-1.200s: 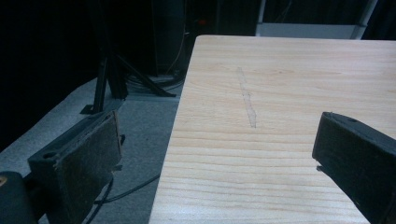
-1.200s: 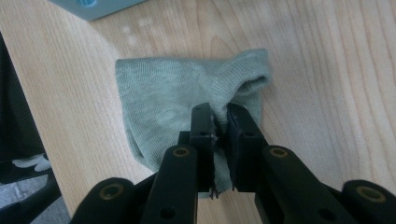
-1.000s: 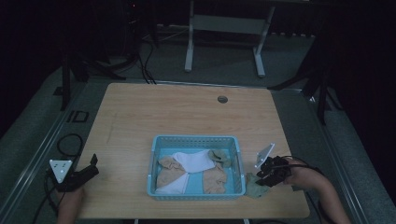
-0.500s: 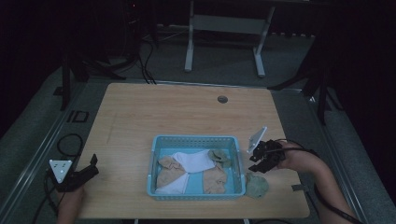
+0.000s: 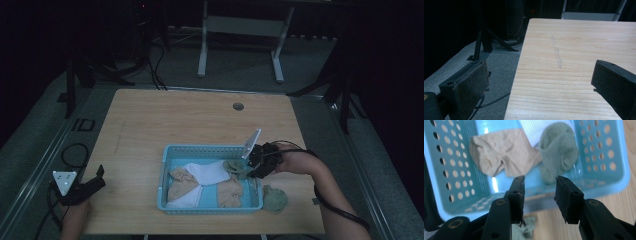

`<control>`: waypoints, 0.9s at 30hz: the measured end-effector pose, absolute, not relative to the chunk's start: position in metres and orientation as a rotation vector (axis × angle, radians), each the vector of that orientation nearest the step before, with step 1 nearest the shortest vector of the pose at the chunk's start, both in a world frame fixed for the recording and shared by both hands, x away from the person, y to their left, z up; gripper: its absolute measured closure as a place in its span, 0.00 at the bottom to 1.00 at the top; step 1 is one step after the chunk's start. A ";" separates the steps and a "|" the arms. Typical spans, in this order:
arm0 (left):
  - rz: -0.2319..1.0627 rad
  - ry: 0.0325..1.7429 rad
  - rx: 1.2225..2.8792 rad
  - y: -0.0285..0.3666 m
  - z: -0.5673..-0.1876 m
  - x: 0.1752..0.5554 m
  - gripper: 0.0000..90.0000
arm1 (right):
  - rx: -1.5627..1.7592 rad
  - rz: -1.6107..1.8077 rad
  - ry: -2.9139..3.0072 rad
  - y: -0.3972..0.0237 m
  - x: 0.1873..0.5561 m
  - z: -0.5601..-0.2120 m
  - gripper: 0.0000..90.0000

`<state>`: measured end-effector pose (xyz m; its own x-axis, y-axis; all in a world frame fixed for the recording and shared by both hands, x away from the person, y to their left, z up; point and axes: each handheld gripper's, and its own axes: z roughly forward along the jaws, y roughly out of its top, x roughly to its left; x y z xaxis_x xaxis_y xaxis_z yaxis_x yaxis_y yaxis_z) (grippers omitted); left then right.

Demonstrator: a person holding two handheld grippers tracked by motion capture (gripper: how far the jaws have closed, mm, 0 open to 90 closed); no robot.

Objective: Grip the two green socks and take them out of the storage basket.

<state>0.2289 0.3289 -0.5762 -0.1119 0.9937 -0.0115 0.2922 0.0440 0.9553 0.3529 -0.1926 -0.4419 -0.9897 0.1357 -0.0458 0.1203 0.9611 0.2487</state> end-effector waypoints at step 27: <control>1.106 1.508 1.350 0.329 -0.576 0.228 0.01 | 0.129 0.124 3.058 -0.135 0.380 -0.496 0.73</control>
<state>0.2280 0.3291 -0.5764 -0.0981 0.9951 -0.0156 0.2841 0.0430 0.9578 0.3803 -0.1354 -0.4963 -0.9934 0.0870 -0.0747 0.0807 0.9932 0.0840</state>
